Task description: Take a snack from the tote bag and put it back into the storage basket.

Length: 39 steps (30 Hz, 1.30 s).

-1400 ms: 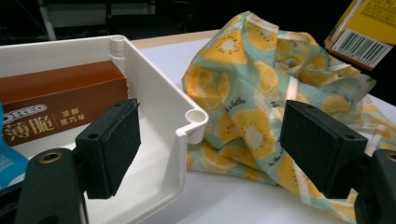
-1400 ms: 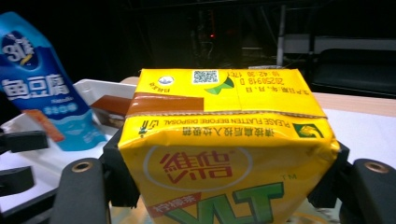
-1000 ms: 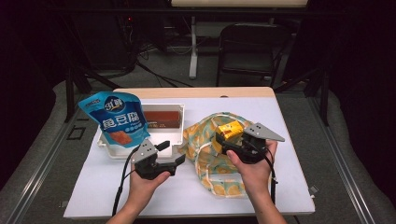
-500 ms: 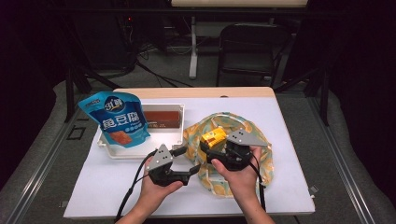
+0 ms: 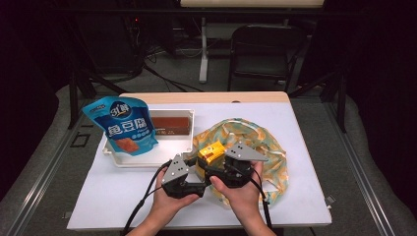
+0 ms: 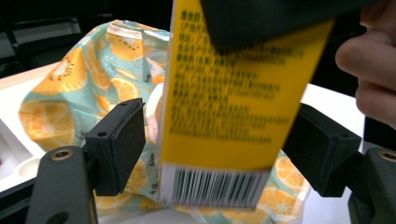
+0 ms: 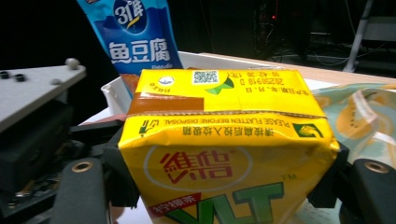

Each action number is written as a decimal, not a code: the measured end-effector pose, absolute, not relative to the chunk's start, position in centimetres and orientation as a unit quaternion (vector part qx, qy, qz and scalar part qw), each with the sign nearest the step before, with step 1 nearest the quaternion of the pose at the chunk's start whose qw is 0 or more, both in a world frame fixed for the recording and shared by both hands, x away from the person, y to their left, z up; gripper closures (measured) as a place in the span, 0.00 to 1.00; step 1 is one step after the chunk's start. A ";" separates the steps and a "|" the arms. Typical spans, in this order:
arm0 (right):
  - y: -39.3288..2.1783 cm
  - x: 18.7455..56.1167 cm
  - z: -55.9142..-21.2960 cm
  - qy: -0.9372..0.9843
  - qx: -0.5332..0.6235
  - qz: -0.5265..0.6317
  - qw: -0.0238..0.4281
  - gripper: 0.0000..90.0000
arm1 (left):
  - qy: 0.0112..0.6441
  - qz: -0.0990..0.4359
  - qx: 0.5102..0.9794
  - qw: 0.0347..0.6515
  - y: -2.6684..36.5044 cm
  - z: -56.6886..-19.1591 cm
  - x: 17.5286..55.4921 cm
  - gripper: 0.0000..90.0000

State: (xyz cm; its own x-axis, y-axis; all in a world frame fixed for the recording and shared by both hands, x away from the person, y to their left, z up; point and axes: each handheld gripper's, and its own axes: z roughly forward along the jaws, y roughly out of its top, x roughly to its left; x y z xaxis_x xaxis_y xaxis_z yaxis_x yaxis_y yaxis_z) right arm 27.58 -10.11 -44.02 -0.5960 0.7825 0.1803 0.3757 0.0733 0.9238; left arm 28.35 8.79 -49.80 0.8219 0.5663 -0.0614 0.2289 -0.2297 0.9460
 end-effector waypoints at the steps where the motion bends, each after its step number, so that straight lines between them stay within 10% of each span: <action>1: -10.0 27.5 -44.0 0.709 0.408 0.544 0.186 0.32 | 0.259 0.151 0.769 0.564 8.7 -49.8 28.4 0.26; 15: -8.6 26.7 -44.5 0.715 0.403 0.543 0.174 0.32 | 0.259 0.148 0.762 0.575 8.9 -50.0 28.4 0.50; 39: -9.4 27.0 -44.1 0.713 0.374 0.575 0.147 0.15 | 0.283 0.131 0.747 0.587 11.4 -49.7 29.2 0.58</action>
State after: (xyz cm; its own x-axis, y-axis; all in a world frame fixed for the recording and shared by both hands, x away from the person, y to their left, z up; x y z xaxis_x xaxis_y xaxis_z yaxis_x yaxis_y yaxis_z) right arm 26.96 -9.37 -44.12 -0.6768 0.7026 0.2197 0.3639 0.0600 0.9295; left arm 29.20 11.35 -49.66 0.8061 0.5757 -0.1368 0.2689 -0.1504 0.9514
